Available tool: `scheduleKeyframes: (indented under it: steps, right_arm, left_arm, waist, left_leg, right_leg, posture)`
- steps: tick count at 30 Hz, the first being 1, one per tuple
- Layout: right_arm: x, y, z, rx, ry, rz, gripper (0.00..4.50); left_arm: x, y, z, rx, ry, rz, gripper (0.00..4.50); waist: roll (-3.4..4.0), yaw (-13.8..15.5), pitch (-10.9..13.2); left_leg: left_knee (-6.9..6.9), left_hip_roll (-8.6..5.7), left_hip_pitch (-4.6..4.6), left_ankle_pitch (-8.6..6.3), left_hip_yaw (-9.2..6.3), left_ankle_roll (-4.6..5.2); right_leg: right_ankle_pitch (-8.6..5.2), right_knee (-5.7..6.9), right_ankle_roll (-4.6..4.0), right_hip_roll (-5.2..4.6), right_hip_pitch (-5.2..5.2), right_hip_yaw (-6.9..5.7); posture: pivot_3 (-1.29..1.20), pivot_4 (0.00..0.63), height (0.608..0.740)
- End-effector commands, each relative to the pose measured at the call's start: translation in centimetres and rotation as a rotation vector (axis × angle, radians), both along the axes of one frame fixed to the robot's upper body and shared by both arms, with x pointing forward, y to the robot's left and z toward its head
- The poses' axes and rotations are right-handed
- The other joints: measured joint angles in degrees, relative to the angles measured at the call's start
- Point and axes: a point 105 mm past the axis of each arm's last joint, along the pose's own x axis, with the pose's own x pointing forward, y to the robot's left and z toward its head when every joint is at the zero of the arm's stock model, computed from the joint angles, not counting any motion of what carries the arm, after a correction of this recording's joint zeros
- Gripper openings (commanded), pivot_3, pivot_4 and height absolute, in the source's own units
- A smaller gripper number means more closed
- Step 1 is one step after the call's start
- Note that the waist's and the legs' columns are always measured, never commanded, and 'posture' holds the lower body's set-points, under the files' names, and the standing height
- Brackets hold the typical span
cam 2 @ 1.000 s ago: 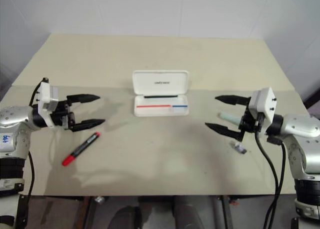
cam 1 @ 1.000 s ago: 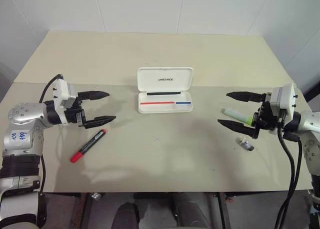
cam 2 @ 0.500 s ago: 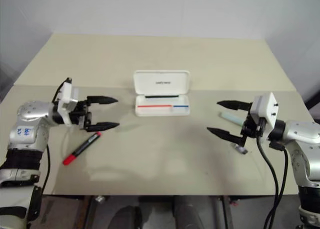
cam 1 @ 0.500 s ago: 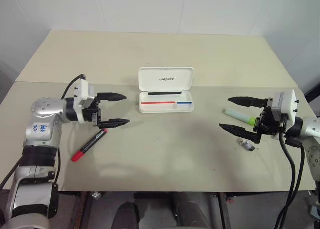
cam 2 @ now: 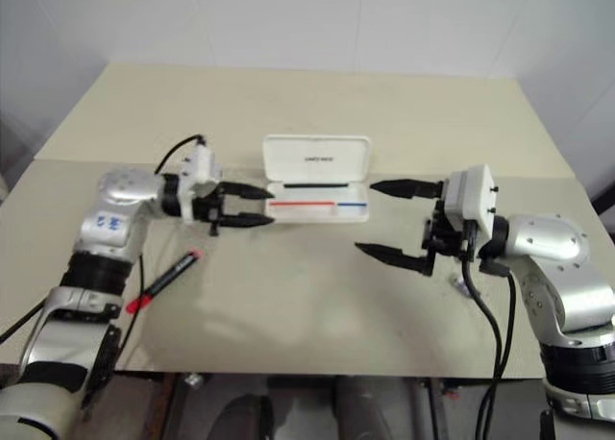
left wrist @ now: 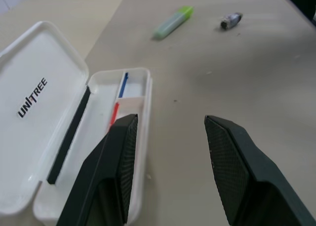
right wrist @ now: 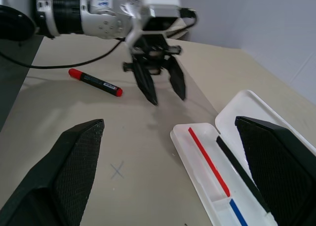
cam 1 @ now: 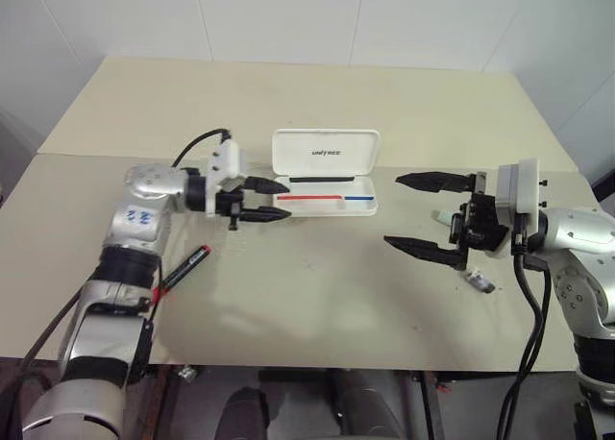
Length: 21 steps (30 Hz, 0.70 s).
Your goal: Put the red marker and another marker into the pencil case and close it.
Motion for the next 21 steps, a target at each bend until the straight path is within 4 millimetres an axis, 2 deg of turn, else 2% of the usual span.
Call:
scheduleKeyframes:
  steps: [1, 5, 14, 21]
  right_arm:
    - [-0.1, 0.6, 1.1, 0.023, -0.057, 0.020, 4.50]
    - [-0.2, 1.1, 1.0, 0.031, -0.061, 0.028, 4.50]
    - [-0.3, 1.0, 0.9, 0.052, -0.061, 0.007, 4.50]
    - [-0.4, 1.2, 1.4, 0.066, -0.074, 0.000, 4.50]
  left_arm:
    - [1.5, -1.1, -0.3, 0.105, -0.062, 0.033, 2.27]
    - [2.5, -1.2, -1.4, 0.181, -0.065, 0.073, 2.27]
    - [3.2, -0.4, -3.4, 0.300, -0.048, 0.102, 2.27]
    - [3.9, -0.6, -4.6, 0.360, -0.017, 0.126, 2.27]
  waist:
    - [0.00, 0.01, 0.00]
    - [0.00, -0.04, 0.00]
    - [0.00, 0.49, 0.00]
    - [0.00, 0.48, 0.00]
  left_leg:
    - [-0.01, 0.01, 0.00, -0.01, 0.01, 0.01]
    - [-0.11, 0.04, -0.06, -0.01, 0.03, 0.01]
    - [-0.04, 0.04, -0.20, 0.00, 0.08, 0.01]
    - [-0.04, 0.04, -0.20, -0.01, 0.08, 0.01]
  right_leg:
    - [0.00, 0.00, 0.00, 0.02, -0.02, 0.00]
    - [-0.04, 0.06, -0.05, 0.08, -0.19, 0.02]
    - [-0.05, 0.18, -0.06, 0.06, -0.37, 0.03]
    - [-0.05, 0.21, -0.06, 0.07, -0.37, 0.03]
  posture:
    - [0.00, 0.150, 0.740]
    - [0.00, 0.150, 0.740]
    - [0.00, 0.150, 0.740]
    - [0.00, 0.150, 0.740]
